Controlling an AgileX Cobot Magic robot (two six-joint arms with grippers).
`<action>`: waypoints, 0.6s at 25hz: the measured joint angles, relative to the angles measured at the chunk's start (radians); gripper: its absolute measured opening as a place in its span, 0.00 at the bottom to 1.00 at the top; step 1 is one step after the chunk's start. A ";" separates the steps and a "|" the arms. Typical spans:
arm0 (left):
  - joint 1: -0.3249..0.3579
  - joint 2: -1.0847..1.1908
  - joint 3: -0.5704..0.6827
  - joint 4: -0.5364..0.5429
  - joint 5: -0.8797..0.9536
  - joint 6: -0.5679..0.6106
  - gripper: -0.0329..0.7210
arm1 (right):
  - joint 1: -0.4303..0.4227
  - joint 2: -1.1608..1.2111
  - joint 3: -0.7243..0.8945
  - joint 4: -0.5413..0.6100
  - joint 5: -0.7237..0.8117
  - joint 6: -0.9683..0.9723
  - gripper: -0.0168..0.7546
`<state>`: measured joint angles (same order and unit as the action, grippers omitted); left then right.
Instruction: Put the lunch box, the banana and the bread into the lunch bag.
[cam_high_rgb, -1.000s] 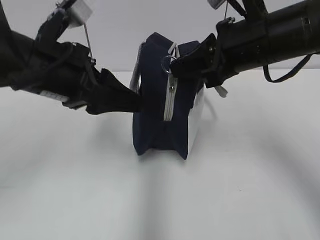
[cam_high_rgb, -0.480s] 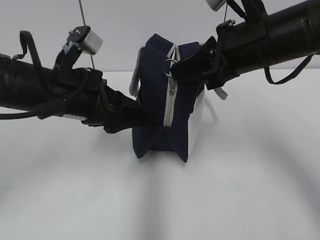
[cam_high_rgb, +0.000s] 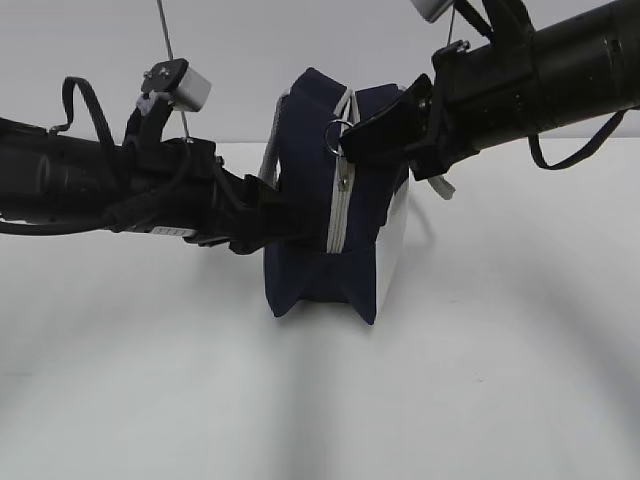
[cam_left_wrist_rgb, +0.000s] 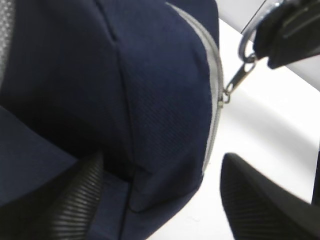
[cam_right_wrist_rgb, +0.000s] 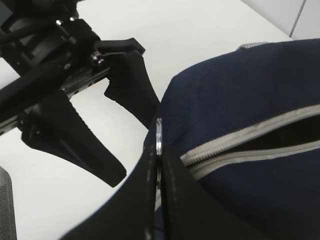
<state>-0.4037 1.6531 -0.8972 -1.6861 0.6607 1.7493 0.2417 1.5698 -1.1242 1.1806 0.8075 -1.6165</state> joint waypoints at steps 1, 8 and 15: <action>0.000 0.007 0.000 -0.012 0.000 0.003 0.70 | 0.000 0.000 0.000 0.000 0.000 0.002 0.00; 0.000 0.020 0.000 -0.064 0.006 0.007 0.58 | 0.000 0.000 0.000 0.000 0.004 0.017 0.00; 0.000 0.020 0.000 -0.064 0.025 0.008 0.08 | 0.000 0.000 -0.001 -0.004 0.007 0.038 0.00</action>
<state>-0.4037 1.6736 -0.8972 -1.7505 0.6853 1.7573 0.2417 1.5698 -1.1248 1.1767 0.8150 -1.5786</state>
